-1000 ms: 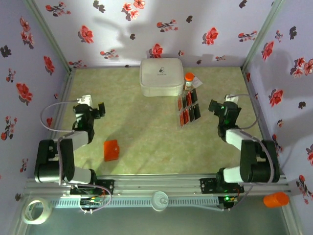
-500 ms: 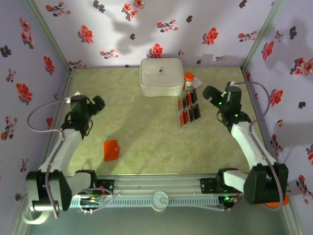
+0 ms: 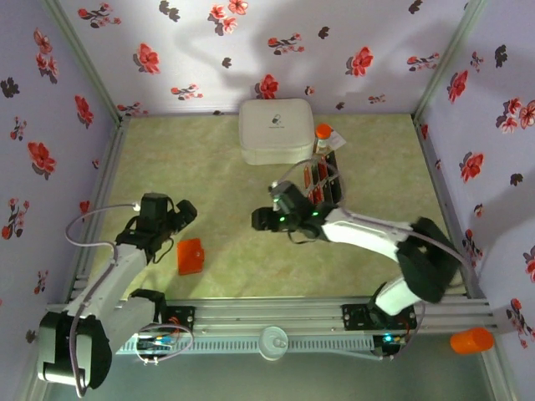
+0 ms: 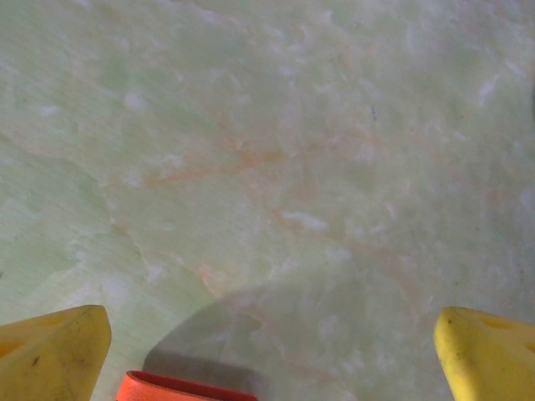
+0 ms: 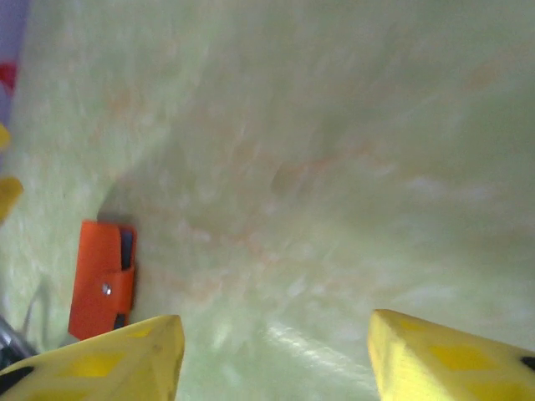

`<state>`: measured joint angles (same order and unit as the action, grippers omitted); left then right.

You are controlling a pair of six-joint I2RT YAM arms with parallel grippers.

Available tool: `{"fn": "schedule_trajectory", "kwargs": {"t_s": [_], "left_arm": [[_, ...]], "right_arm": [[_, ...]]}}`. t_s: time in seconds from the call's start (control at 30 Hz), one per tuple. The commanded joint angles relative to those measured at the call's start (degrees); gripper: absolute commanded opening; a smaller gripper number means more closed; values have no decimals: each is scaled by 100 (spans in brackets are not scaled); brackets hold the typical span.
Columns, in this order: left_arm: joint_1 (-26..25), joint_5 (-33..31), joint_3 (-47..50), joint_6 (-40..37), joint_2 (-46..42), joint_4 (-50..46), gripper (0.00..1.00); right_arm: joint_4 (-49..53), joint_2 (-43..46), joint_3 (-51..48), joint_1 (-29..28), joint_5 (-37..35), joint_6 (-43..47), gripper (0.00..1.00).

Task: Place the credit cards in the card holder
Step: Pick up the card holder from the bottom-left of the table.

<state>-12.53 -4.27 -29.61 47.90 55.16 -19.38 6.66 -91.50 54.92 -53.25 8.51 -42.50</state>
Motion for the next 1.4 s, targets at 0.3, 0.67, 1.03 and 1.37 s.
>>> {"fn": "schedule_trajectory", "kwargs": {"t_s": [0.3, 0.67, 1.03, 1.37], "left_arm": [[68, -574, -781, -718, 425, -191, 100], [248, -619, -1196, -1272, 963, -175, 100], [342, -611, -1193, -1482, 1048, -98, 100], [340, -566, -1088, -1468, 962, -48, 100]], "right_arm": [[-815, -1471, 1247, -1026, 616, -1554, 42], [-1726, -1813, 956, -1517, 139, -3141, 35], [-1738, -2059, 972, -1756, -78, -3588, 33], [-1990, -2340, 957, -1838, 54, -3840, 33]]}}
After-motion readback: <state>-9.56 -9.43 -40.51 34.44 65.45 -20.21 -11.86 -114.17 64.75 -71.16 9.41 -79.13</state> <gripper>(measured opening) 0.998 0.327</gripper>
